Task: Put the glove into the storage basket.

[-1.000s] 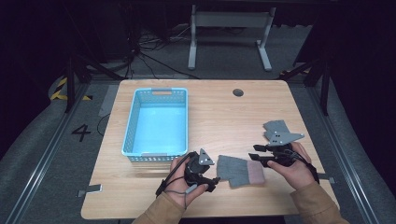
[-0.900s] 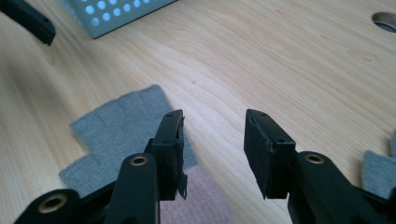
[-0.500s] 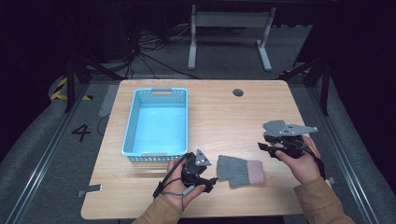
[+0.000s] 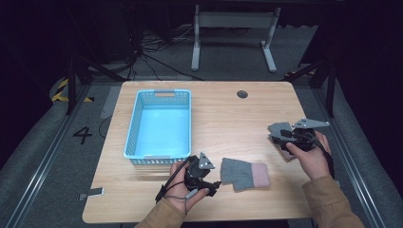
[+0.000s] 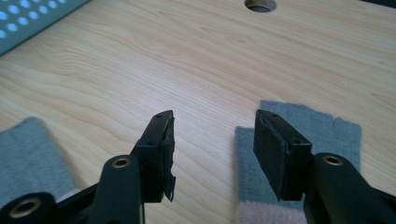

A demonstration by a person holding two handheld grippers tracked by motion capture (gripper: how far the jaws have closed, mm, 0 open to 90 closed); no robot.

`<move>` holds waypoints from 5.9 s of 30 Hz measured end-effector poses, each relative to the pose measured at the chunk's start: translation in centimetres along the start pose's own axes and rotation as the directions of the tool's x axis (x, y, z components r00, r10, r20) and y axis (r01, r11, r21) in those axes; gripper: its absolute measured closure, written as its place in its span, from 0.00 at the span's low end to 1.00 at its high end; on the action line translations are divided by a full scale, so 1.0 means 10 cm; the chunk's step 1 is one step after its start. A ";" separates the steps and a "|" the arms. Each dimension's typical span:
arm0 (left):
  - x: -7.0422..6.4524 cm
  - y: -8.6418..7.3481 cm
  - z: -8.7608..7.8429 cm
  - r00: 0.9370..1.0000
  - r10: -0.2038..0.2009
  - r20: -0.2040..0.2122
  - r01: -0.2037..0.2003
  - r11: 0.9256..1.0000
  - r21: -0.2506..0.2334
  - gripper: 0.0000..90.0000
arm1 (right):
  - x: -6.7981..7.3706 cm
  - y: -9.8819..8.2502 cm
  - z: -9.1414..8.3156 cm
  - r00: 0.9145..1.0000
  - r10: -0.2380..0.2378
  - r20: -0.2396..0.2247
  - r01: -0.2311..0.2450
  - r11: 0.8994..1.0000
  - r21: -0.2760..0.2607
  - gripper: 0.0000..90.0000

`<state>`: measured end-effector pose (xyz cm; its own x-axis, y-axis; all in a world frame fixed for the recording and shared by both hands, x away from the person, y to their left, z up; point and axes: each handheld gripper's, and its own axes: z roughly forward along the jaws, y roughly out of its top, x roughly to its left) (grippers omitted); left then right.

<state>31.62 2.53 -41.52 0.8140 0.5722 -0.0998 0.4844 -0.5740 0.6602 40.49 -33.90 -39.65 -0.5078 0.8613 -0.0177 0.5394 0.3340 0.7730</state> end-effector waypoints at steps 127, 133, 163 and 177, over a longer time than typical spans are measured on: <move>-0.07 0.17 -0.04 0.996 0.052 0.078 -0.051 0.999 -0.012 0.46 | 0.77 0.09 -0.26 0.889 -0.296 -0.350 0.321 0.947 0.013 0.86; -0.04 0.16 -0.03 0.997 0.032 0.070 -0.034 0.999 0.031 0.57 | 0.85 0.04 -0.18 0.871 -0.312 -0.379 0.350 0.936 0.034 0.86; -0.03 0.18 0.07 0.991 0.046 0.124 -0.055 0.996 0.068 0.66 | 0.83 -0.11 -0.09 0.864 -0.305 -0.401 0.358 0.932 0.061 0.64; 0.01 0.17 0.15 0.989 0.083 0.125 -0.089 0.995 0.042 0.58 | 0.43 -0.21 -0.32 0.935 -0.197 -0.295 0.254 0.952 0.171 0.66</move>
<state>33.04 0.72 -41.56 0.8850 0.4450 -0.1370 0.4234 -0.6466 0.6345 35.04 -32.13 -39.34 -0.7789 0.6268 0.0184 0.4995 0.6024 0.6226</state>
